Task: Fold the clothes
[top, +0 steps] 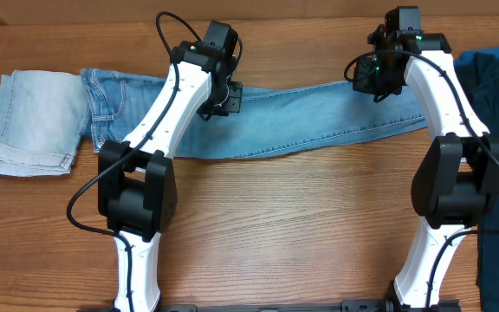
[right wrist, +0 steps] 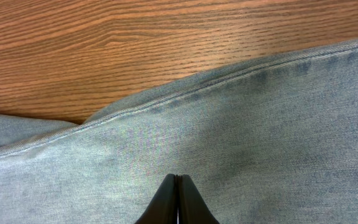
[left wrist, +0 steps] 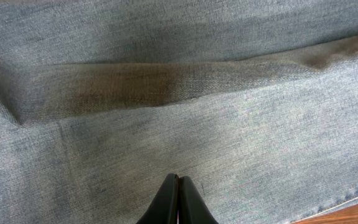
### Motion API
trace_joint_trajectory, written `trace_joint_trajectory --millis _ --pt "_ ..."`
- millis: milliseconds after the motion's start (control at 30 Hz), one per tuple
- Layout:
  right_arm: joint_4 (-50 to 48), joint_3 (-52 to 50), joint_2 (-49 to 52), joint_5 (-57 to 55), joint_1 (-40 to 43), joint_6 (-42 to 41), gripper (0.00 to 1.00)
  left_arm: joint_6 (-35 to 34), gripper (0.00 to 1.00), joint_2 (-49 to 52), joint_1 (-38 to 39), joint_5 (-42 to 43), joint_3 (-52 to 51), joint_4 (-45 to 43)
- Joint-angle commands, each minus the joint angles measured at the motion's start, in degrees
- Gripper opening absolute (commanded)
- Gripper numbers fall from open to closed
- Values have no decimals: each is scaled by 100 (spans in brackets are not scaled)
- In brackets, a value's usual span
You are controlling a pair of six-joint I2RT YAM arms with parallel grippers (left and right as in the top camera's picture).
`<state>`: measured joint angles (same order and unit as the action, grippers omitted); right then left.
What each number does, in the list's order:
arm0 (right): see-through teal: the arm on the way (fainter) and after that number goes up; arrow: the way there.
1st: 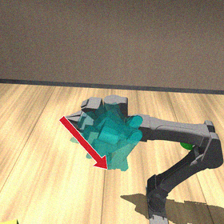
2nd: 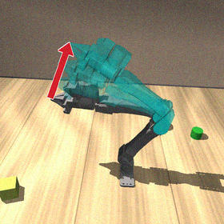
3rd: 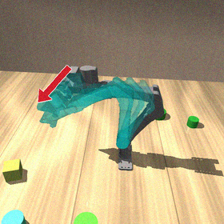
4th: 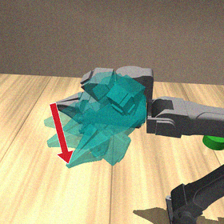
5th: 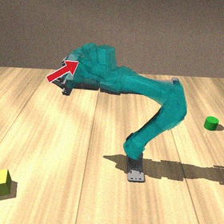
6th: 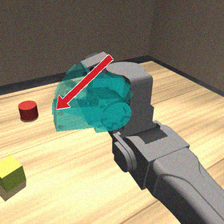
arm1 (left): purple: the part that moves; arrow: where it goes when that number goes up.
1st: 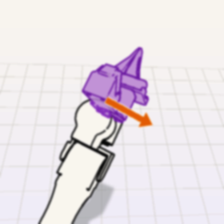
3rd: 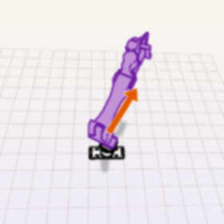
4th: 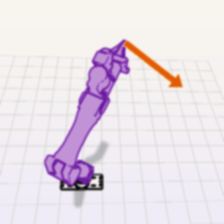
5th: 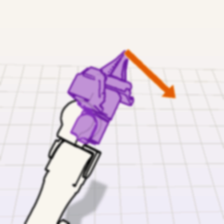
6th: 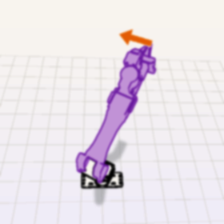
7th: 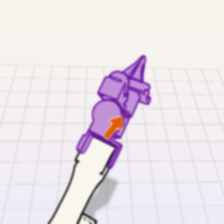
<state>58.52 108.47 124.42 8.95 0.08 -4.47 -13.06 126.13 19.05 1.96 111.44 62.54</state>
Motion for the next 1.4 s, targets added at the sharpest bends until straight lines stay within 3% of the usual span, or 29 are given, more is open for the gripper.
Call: trace_joint_trajectory --millis 0,167,433,567,667,767,867,967,1133,1367 --pt "-17 22 -20 -52 31 22 4 129 4 232 11 66 -48 -20" --pt "-24 22 -20 -50 31 22 4 302 4 680 11 17 -48 -444" --pt "-4 22 -20 -52 31 22 4 282 6 728 -35 -1233 42 -2188" --pt "57 22 -20 -52 31 22 4 599 16 726 -129 -1471 66 -3084" --pt "57 22 -20 -52 31 22 4 546 5 656 -136 -2245 789 -2275" --pt "55 22 -20 -50 31 22 4 -116 4 483 -127 -2789 1805 -881" --pt "59 22 -20 -50 31 22 4 -1003 5 299 -382 -2745 2750 706" --pt "61 22 -20 -50 31 22 4 -1189 8 264 -800 -1956 3185 1823" --pt "72 22 -20 -50 31 22 4 -1335 6 289 -1488 -1333 2933 2426" --pt "153 22 -20 -50 31 22 4 -1329 6 295 -1947 -1132 1937 2022"
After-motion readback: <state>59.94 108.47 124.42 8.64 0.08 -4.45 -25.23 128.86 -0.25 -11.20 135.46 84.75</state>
